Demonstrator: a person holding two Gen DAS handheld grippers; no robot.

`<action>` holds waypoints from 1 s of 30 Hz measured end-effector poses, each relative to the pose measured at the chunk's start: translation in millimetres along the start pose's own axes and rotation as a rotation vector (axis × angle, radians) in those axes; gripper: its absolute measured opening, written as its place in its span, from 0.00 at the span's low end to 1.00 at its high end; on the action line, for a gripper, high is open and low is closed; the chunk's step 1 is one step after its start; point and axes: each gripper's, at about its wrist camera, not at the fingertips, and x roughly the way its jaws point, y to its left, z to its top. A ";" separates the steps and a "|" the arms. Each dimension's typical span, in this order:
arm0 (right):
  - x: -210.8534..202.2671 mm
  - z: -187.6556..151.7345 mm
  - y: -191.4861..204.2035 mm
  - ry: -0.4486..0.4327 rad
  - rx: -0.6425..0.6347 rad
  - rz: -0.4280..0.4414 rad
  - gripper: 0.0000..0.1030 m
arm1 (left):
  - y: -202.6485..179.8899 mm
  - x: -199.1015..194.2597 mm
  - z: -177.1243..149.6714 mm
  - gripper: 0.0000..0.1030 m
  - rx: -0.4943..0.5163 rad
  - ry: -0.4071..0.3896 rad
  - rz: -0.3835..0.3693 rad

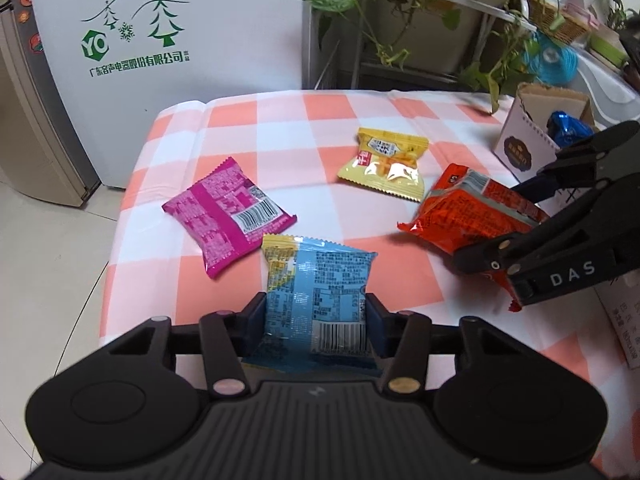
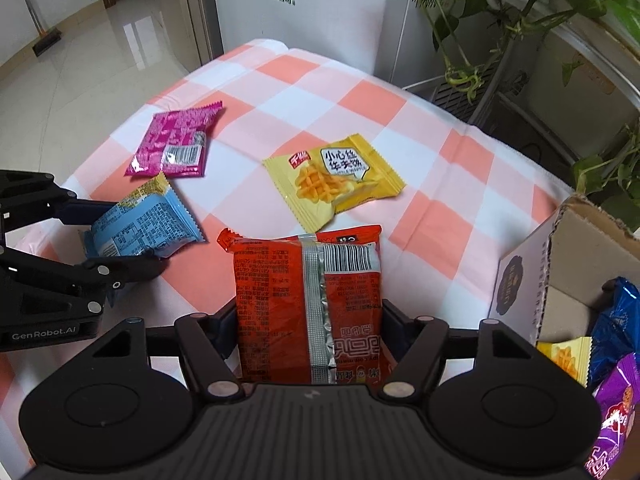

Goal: Organize snacks
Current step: 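Carry the blue packet and red bag to the box and release both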

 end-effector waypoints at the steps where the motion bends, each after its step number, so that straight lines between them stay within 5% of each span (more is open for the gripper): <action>1: -1.5 0.1 -0.3 -0.005 0.000 0.004 0.73 | -0.3 -1.5 0.7 0.48 0.000 -0.005 0.001; 30: -66.7 -6.8 -8.4 -0.171 -0.041 -0.034 0.73 | -23.9 -29.1 27.7 0.48 0.036 -0.134 0.062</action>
